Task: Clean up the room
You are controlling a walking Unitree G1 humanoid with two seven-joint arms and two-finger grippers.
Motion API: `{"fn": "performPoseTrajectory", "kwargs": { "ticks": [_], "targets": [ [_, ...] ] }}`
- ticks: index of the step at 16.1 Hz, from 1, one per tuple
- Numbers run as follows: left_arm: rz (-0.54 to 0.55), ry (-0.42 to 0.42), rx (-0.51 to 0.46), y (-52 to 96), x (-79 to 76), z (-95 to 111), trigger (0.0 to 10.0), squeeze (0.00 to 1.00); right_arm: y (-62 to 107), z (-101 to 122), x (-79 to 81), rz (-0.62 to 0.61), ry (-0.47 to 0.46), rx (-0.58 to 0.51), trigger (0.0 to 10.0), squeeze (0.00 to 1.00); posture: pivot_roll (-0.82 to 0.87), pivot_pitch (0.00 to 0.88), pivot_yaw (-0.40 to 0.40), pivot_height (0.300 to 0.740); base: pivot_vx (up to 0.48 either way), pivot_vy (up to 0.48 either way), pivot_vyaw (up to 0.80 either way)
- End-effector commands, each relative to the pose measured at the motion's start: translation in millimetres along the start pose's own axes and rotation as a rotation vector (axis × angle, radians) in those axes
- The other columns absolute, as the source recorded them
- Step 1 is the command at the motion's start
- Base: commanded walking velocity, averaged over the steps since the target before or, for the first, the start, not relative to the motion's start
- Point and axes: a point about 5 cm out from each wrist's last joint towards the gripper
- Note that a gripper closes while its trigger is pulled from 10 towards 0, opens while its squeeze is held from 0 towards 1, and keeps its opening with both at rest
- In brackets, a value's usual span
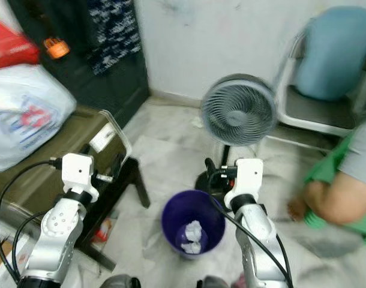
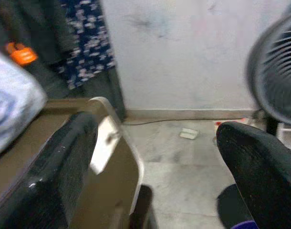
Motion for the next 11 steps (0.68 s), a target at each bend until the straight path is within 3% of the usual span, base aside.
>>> {"fn": "performPoseTrajectory", "kwargs": {
  "ticks": [1, 6, 11],
  "targets": [
    [0.01, -0.012, -0.003, -1.8, 3.5, 3, 10.0, 0.0, -5.0, 6, 3.9, 0.024, 0.006, -0.013, 10.0, 0.0, -0.15, 0.0, 0.047, 0.74, 0.0, 0.0, 0.8],
    [0.075, 0.011, -0.007, -1.2, 9.2, 4, 10.0, 0.0, -11.1, 12, 8.2, 0.051, 0.013, -0.027, 10.0, 0.0, -0.14, 0.0, 0.031, 0.74, 0.0, 0.0, 0.8],
    [0.074, 0.007, -0.013, -2.1, 8.6, 6, 10.0, 0.0, -20.7, 15, 10.4, 0.066, 0.018, -0.033, 10.0, 0.0, -0.14, 0.0, 0.023, 0.74, 0.0, 0.0, 0.8]
  ]
}}
Point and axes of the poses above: a point about 5 cm out from each wrist's last joint towards the gripper, its own y axis pointing back from the gripper into the wrist, its own z axis along the axis of the wrist's last joint, x = y × z, and after that the axes turned 12 degrees about y, right-handed
